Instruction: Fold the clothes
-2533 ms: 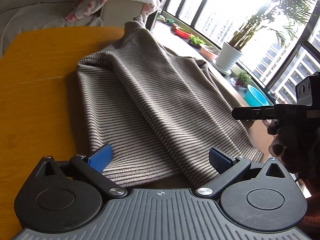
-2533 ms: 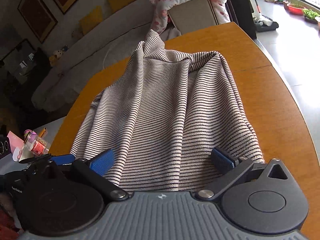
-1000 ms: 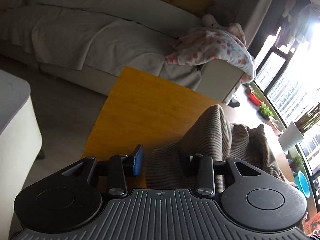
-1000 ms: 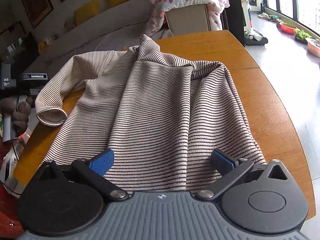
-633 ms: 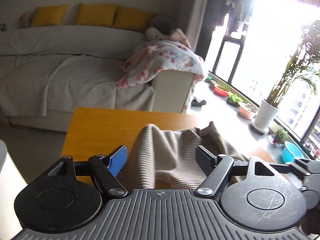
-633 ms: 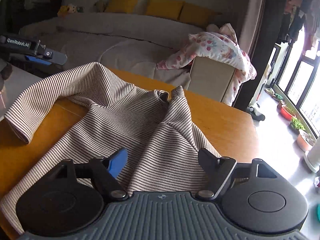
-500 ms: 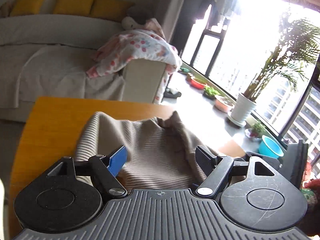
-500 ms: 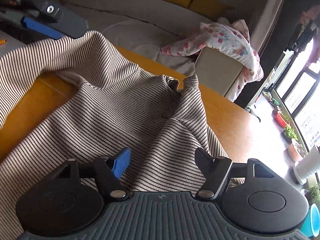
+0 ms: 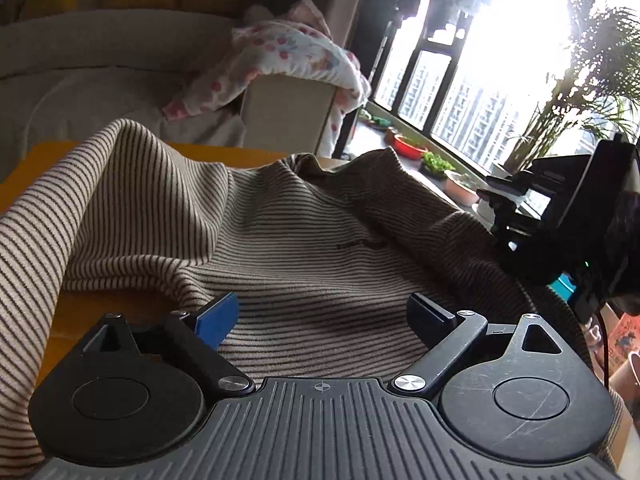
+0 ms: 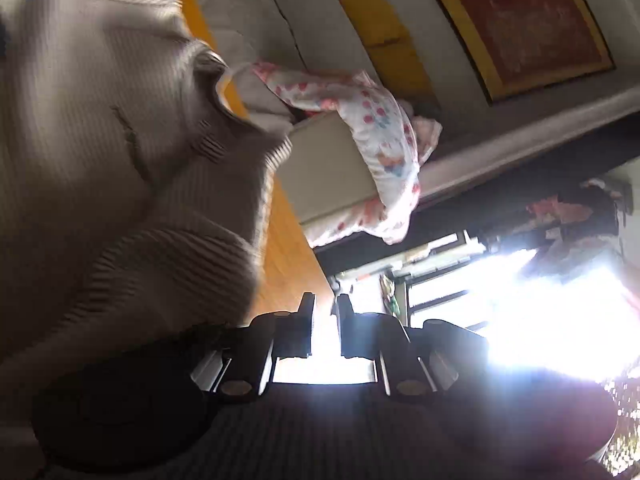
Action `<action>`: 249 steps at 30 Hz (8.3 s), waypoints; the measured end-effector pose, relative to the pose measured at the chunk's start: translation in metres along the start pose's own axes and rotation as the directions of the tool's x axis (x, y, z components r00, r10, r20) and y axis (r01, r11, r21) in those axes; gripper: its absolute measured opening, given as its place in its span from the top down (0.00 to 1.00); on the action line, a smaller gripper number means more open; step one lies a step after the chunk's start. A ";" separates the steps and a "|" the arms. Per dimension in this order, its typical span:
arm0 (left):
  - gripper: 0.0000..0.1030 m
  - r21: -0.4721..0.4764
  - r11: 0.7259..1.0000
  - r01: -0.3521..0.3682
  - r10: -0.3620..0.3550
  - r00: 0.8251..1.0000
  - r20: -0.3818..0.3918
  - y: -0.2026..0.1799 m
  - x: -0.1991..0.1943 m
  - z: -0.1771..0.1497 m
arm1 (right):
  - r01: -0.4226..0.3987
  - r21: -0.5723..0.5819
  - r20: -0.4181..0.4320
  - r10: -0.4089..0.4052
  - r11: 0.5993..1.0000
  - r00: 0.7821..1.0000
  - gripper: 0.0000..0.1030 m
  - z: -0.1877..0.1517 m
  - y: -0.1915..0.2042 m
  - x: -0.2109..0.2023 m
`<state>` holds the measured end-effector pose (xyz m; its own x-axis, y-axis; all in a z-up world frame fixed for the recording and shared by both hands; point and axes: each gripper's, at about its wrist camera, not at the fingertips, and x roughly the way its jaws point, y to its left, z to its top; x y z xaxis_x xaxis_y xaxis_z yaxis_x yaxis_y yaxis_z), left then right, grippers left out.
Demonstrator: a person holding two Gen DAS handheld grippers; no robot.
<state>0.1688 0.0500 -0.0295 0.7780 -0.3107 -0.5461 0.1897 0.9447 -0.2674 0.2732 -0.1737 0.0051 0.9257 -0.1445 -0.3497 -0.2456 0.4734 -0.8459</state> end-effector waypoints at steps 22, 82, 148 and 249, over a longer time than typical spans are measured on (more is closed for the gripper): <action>0.05 0.038 0.992 -0.122 0.122 0.992 -0.010 -0.004 -0.001 0.001 | -0.841 0.044 0.240 0.811 0.539 0.533 0.47 -0.124 -0.003 -0.285; 0.00 -0.206 0.949 0.237 -0.239 0.971 0.016 0.013 -0.043 0.010 | -0.605 0.697 0.437 0.440 0.385 0.784 0.57 0.024 -0.120 -0.075; 0.16 0.170 0.954 -0.249 0.254 0.967 -0.007 0.075 -0.173 -0.014 | -0.664 0.430 0.367 0.554 0.611 0.747 0.37 -0.006 -0.005 -0.147; 0.21 -0.295 0.947 0.129 -0.197 0.956 -0.216 0.099 0.058 0.090 | -0.566 0.758 0.354 0.523 0.324 0.775 0.09 -0.048 -0.084 0.024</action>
<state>0.2870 0.1345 -0.0162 0.5769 -0.5061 -0.6412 0.1029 0.8237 -0.5576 0.3024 -0.2585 0.0482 0.6912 0.4435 -0.5706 -0.3849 0.8942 0.2287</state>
